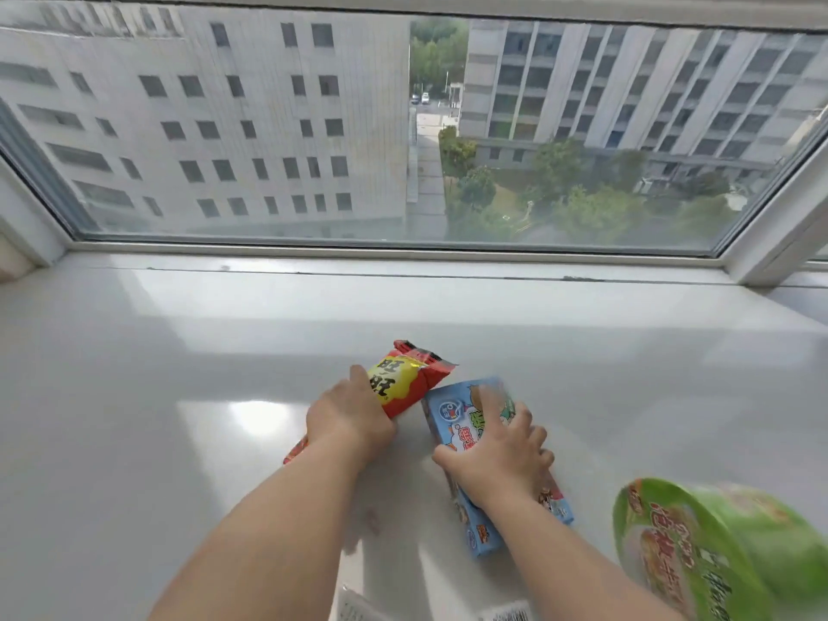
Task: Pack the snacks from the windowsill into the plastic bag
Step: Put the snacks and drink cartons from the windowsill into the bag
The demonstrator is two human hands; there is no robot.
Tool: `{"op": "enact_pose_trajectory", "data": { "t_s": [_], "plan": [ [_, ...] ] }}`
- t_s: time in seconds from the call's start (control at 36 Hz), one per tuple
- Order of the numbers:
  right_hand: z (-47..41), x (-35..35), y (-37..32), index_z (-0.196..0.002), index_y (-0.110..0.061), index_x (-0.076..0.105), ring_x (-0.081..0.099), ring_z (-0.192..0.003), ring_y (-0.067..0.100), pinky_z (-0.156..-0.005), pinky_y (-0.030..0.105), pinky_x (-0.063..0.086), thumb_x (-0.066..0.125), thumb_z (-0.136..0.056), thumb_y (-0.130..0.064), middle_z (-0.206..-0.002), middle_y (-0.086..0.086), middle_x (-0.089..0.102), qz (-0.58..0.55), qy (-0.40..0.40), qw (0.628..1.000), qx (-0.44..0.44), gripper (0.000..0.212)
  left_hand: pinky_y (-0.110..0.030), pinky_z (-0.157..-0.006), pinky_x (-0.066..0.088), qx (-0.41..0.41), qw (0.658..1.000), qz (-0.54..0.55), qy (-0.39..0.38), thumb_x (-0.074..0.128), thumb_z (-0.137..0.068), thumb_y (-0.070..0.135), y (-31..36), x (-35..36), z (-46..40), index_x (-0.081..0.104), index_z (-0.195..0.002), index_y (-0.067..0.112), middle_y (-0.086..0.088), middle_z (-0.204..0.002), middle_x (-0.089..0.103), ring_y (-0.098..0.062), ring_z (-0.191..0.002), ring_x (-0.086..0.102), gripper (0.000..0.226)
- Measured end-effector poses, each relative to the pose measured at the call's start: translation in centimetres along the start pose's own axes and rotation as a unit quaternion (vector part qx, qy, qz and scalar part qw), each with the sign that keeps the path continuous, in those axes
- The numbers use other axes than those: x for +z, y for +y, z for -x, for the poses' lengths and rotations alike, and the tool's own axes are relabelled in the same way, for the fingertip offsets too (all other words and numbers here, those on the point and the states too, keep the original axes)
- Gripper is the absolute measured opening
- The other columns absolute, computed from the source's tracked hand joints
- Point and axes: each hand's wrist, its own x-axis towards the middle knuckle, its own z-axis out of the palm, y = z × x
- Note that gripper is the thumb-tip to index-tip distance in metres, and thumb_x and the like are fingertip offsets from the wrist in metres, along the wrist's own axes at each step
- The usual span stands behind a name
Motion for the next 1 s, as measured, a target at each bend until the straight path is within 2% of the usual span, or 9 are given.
{"op": "enact_pose_trajectory", "data": {
  "t_s": [0.08,0.33,0.44,0.58,0.67,0.78,0.86,0.94,1.0],
  "plan": [
    [2.7,-2.4,0.2,-0.145,-0.039,0.009,0.029,-0.127,0.032,-0.103,0.045,0.029,0.056,-0.065,-0.068,-0.148,0.01,0.019,-0.025,0.026,0.999,-0.001,0.097,-0.029,-0.064,0.041,-0.042,0.997,0.056,0.016,0.062,-0.074,0.036,0.0,-2.0,3.5,0.033,-0.1,0.019,0.0,-0.083,0.051,-0.027,-0.081,0.056,0.043],
    [14.2,-10.5,-2.3,-0.147,-0.037,0.012,0.03,-0.128,0.034,-0.105,0.048,0.029,0.059,-0.071,-0.061,-0.147,0.009,0.022,-0.198,0.037,0.979,-0.005,0.093,-0.031,-0.068,0.045,-0.091,0.967,0.234,0.044,0.068,-0.07,0.04,0.3,-11.3,15.0,0.038,-0.105,0.018,-0.006,-0.093,0.057,-0.029,-0.087,0.058,0.052],
    [20.8,-12.4,-3.8,-0.146,-0.039,0.013,0.032,-0.127,0.032,-0.106,0.05,0.031,0.051,-0.059,-0.066,-0.144,0.007,0.026,-0.306,0.029,0.951,-0.016,0.099,-0.033,-0.072,0.049,-0.082,0.946,0.312,0.038,0.07,-0.068,0.04,-1.2,-14.7,20.6,0.04,-0.105,0.018,-0.003,-0.091,0.059,-0.027,-0.084,0.058,0.052],
    [28.4,-13.3,-5.2,-0.146,-0.041,0.016,0.034,-0.128,0.024,-0.106,0.047,0.035,0.055,-0.058,-0.063,-0.139,0.002,0.031,-0.38,0.008,0.923,-0.063,0.099,-0.03,-0.068,0.043,-0.065,0.927,0.367,0.046,0.071,-0.07,0.039,-5.7,-17.5,27.2,0.043,-0.108,0.018,0.0,-0.089,0.057,-0.023,-0.082,0.056,0.052],
    [31.8,-12.8,-6.4,-0.143,-0.043,0.025,0.04,-0.125,0.021,-0.104,0.047,0.039,0.059,-0.058,-0.062,-0.133,0.003,0.038,-0.412,-0.021,0.907,-0.087,0.093,-0.031,-0.069,0.046,-0.067,0.914,0.398,0.035,0.074,-0.069,0.039,-8.6,-18.2,30.5,0.044,-0.111,0.018,0.001,-0.091,0.058,-0.021,-0.084,0.058,0.055],
    [36.0,-11.0,-8.4,-0.131,-0.052,0.037,0.057,-0.112,0.019,-0.092,0.046,0.051,0.063,-0.056,-0.064,-0.125,0.0,0.051,-0.474,-0.074,0.867,-0.135,0.08,-0.031,-0.069,0.048,-0.055,0.911,0.407,0.039,0.075,-0.071,0.042,-13.6,-18.9,34.4,0.044,-0.111,0.022,0.0,-0.094,0.059,-0.021,-0.087,0.059,0.054],
    [38.7,-10.4,-8.7,-0.12,-0.052,0.041,0.067,-0.089,0.014,-0.072,0.03,0.056,0.064,-0.06,-0.053,-0.108,-0.01,0.057,-0.52,-0.123,0.833,-0.146,0.064,-0.028,-0.064,0.045,-0.035,0.916,0.4,0.022,0.076,-0.068,0.04,-17.2,-19.2,36.1,0.044,-0.109,0.027,0.006,-0.093,0.059,-0.015,-0.084,0.058,0.053],
    [40.4,-8.3,-9.2,-0.139,-0.035,0.035,0.071,-0.083,0.023,-0.068,0.035,0.057,0.066,-0.055,-0.056,-0.116,0.007,0.06,-0.534,-0.181,0.816,-0.132,0.093,-0.03,-0.066,0.05,-0.021,0.919,0.392,-0.025,0.075,-0.059,0.044,-22.2,-19.5,37.2,0.05,-0.106,0.031,0.007,-0.093,0.065,-0.012,-0.082,0.061,0.055],
    [41.2,-6.6,-9.7,-0.141,-0.027,0.035,0.07,-0.083,0.031,-0.072,0.043,0.056,0.069,-0.054,-0.054,-0.115,0.018,0.062,-0.559,-0.217,0.793,-0.105,0.098,-0.027,-0.064,0.049,-0.026,0.922,0.383,-0.052,0.076,-0.064,0.039,-25.4,-19.6,37.7,0.051,-0.106,0.032,0.008,-0.092,0.064,-0.01,-0.082,0.061,0.049]
  ]
}}
